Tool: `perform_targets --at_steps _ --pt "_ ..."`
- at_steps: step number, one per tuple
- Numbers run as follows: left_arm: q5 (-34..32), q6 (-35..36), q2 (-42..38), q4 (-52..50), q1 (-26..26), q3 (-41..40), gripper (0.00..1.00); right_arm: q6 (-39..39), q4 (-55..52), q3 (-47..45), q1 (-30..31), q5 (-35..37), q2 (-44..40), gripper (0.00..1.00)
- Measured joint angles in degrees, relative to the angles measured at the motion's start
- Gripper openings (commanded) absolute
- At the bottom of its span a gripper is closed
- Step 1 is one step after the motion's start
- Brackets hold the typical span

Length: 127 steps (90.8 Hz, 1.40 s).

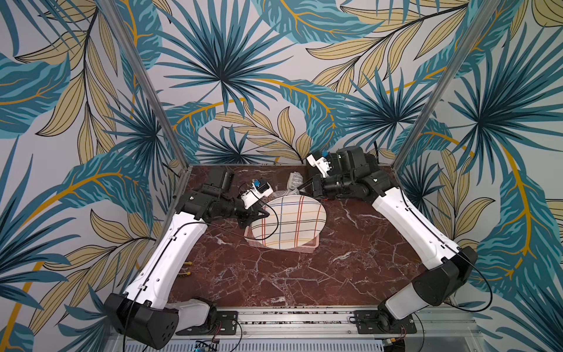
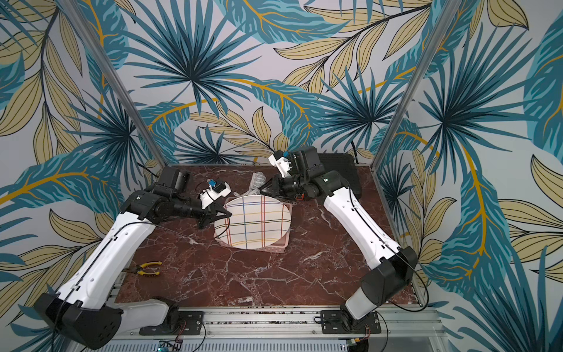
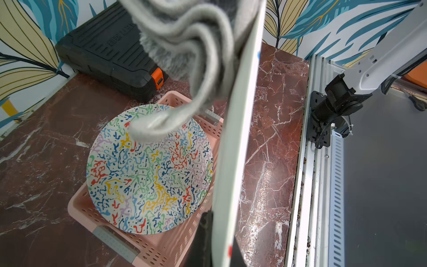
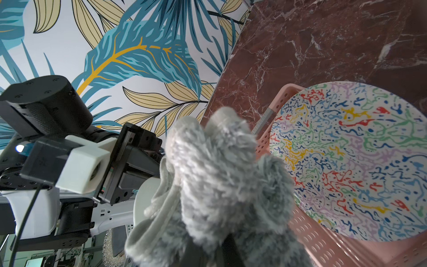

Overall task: Wipe the wet plate dry
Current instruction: Wipe the plate with towel.

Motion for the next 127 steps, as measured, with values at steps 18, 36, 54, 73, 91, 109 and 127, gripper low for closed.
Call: perform_targets --at_steps 18,36,54,73,91,109,127 --pt "2.73 -2.21 0.00 1.99 2.91 0.00 0.00 1.97 3.82 -5.07 -3.69 0.87 -3.85 0.00" --pt "5.44 -5.40 0.00 3.93 4.70 0.00 0.00 2.99 6.40 -7.28 -4.81 1.75 -5.16 0.00" --pt "8.98 -10.38 0.02 6.80 7.02 0.00 0.00 3.63 7.74 -9.94 -5.53 2.93 -5.70 0.00" --pt "14.47 -17.31 0.57 12.02 11.23 0.00 0.00 4.26 8.07 -13.09 -5.99 3.67 -6.73 0.00" --pt "16.28 -23.82 0.81 17.25 12.79 -0.61 0.00 4.28 8.04 -14.34 -6.47 4.39 -7.21 0.00" --pt "17.22 -31.65 1.03 22.23 13.57 -2.62 0.00 4.68 9.05 -17.05 -6.47 4.68 -7.72 0.00" --pt "16.61 -39.36 1.79 27.69 14.69 -3.91 0.00 4.90 9.94 -20.72 -6.45 4.68 -7.72 0.00"
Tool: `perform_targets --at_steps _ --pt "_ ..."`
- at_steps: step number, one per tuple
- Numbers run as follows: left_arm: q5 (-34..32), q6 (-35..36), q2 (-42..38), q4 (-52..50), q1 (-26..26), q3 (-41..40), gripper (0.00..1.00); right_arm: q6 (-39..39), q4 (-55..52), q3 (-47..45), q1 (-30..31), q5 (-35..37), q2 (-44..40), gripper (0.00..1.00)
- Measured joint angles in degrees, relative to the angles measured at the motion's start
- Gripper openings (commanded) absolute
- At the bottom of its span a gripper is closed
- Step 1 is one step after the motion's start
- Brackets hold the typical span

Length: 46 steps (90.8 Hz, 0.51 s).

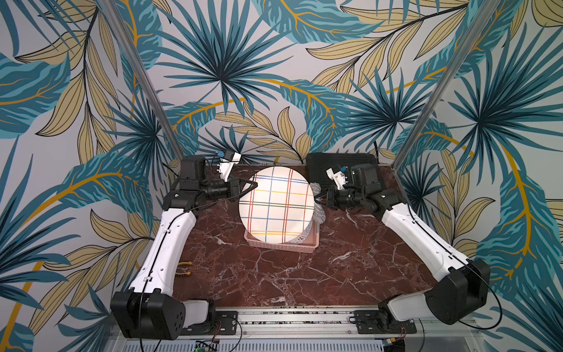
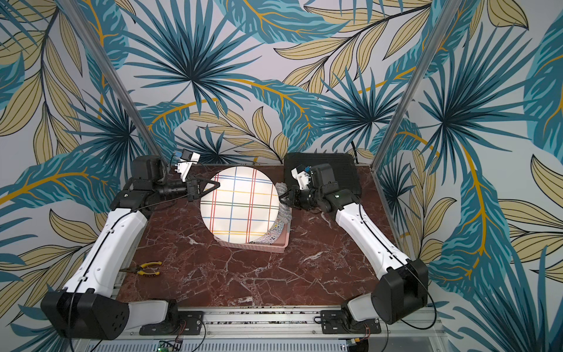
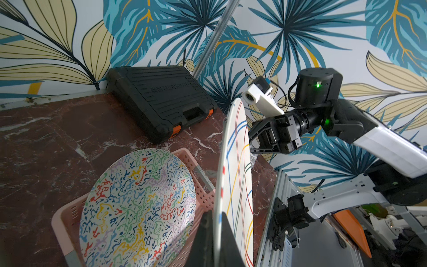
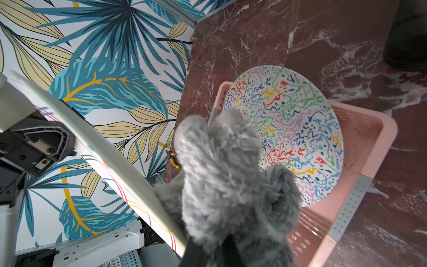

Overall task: Wipe the wet plate dry
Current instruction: Wipe the plate with towel.

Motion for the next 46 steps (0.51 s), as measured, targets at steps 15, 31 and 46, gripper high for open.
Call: perform_targets --at_steps 15,31,46 --pt "-0.85 -5.62 1.01 4.46 0.33 -1.31 0.00 0.44 2.05 -2.64 0.04 -0.07 -0.04 0.00" --pt "-1.42 -10.82 1.66 7.85 0.50 -3.80 0.00 1.51 5.60 -6.08 0.31 0.04 -1.38 0.00" --pt "-1.68 -15.43 2.36 11.19 0.68 -4.66 0.00 1.73 8.13 -8.79 1.60 1.64 -3.50 0.00"
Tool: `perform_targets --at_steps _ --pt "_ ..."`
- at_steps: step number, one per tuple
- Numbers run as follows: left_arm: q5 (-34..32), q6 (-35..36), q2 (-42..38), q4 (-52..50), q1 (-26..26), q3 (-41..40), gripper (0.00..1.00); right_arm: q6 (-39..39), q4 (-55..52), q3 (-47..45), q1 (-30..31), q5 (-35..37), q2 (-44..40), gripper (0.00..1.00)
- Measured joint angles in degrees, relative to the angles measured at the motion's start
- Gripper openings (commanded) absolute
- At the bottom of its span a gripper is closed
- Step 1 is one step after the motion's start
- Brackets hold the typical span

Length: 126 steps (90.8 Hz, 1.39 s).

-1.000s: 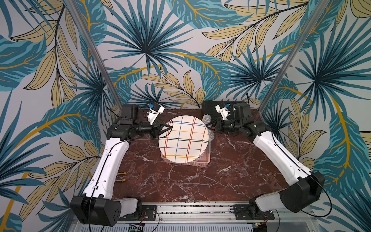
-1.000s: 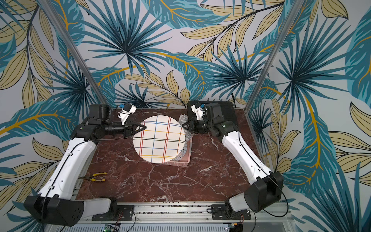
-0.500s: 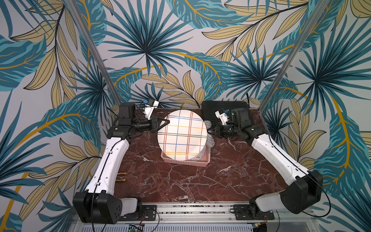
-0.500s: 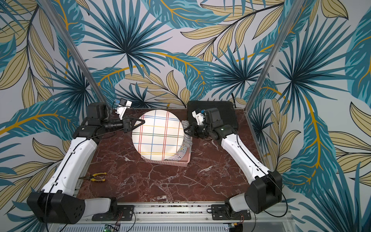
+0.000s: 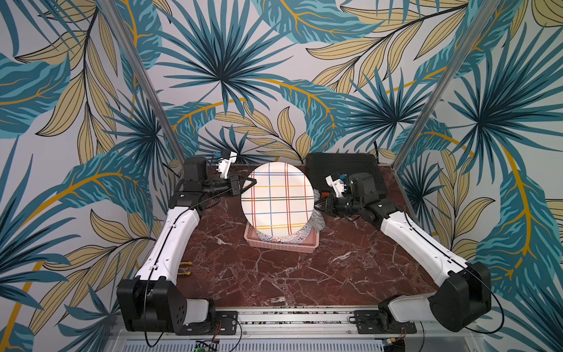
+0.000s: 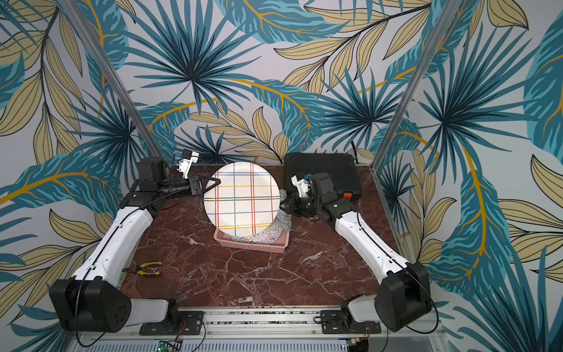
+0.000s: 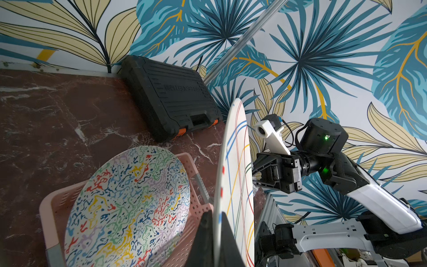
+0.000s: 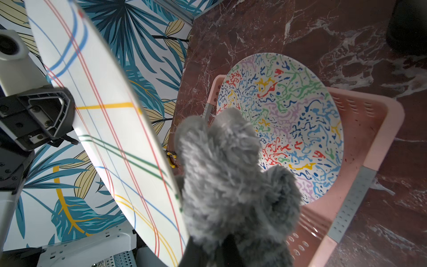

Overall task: Wipe the wet plate dry
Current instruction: Wipe the plate with towel.

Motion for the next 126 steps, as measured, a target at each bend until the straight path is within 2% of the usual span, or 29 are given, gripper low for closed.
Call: perform_targets --at_steps 23,58,97,126 --pt "-0.79 -5.14 0.87 4.44 0.42 -0.11 0.00 -1.66 0.63 -2.91 4.70 5.16 -2.99 0.00" --pt "-1.62 -7.74 2.03 5.16 0.50 -0.52 0.00 -8.26 4.26 -8.44 15.19 16.94 -8.09 0.00" --pt "-1.42 -11.47 2.86 6.78 0.52 -1.81 0.00 -16.17 12.22 -13.60 28.81 38.05 -10.45 0.00" --pt "-2.14 -12.07 3.13 8.11 0.92 -2.14 0.00 -19.37 17.33 -12.55 35.28 50.66 -4.66 0.00"
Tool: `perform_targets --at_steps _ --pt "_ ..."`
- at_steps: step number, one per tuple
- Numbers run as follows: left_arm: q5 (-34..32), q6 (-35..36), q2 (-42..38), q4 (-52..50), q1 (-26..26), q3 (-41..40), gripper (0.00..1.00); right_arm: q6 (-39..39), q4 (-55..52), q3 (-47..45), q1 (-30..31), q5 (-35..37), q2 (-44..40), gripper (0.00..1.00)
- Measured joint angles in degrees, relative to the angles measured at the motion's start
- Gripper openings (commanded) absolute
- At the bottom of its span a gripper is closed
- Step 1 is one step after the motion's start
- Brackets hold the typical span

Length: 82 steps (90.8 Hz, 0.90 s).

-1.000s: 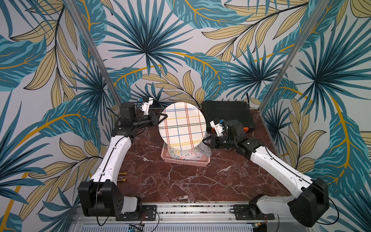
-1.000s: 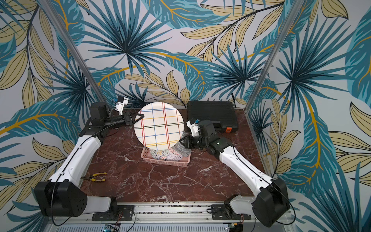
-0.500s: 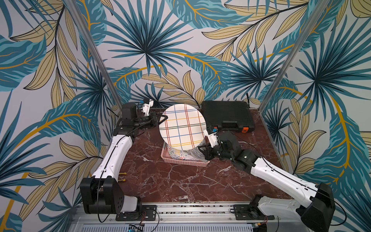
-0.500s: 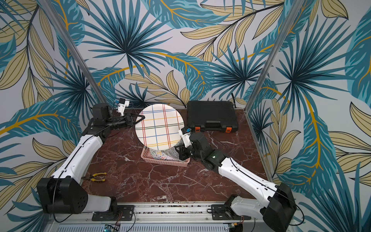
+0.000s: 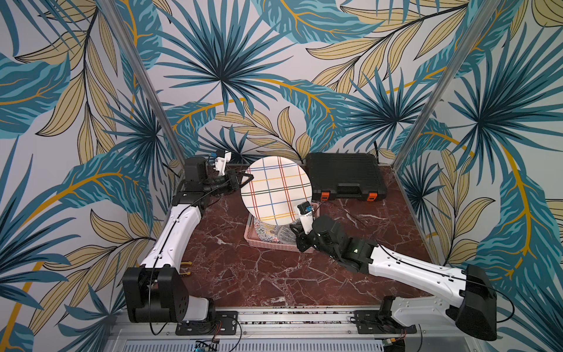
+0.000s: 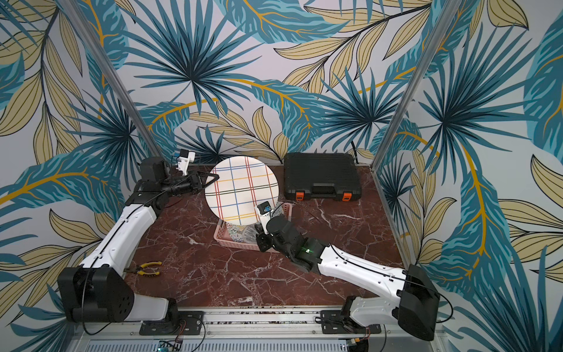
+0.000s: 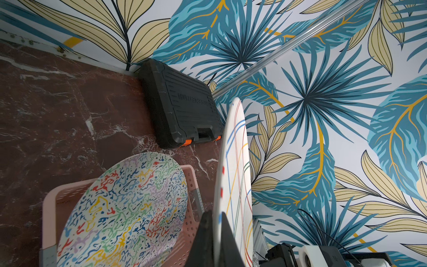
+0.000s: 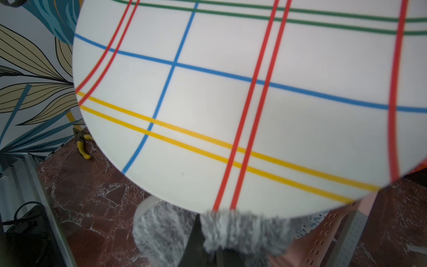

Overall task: Wipe the wet plate dry
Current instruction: Wipe the plate with towel.

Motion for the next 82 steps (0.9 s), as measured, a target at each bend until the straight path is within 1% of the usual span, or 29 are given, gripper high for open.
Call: perform_targets --at_steps 19,31,64,82 --pt "-0.52 -0.07 0.00 0.13 0.02 -0.02 0.00 -1.97 3.26 3.52 5.38 5.79 5.55 0.00" --pt "-0.55 -0.66 0.00 0.22 0.02 -0.11 0.00 -2.38 5.27 5.22 7.39 8.66 7.74 0.00" --pt "-1.75 -0.94 0.00 1.60 0.02 -0.11 0.00 -2.56 8.68 11.52 10.05 15.28 15.23 0.00" --pt "-1.62 -1.44 0.00 1.70 0.02 -0.11 0.00 -2.60 9.42 15.30 10.75 16.26 18.08 0.00"
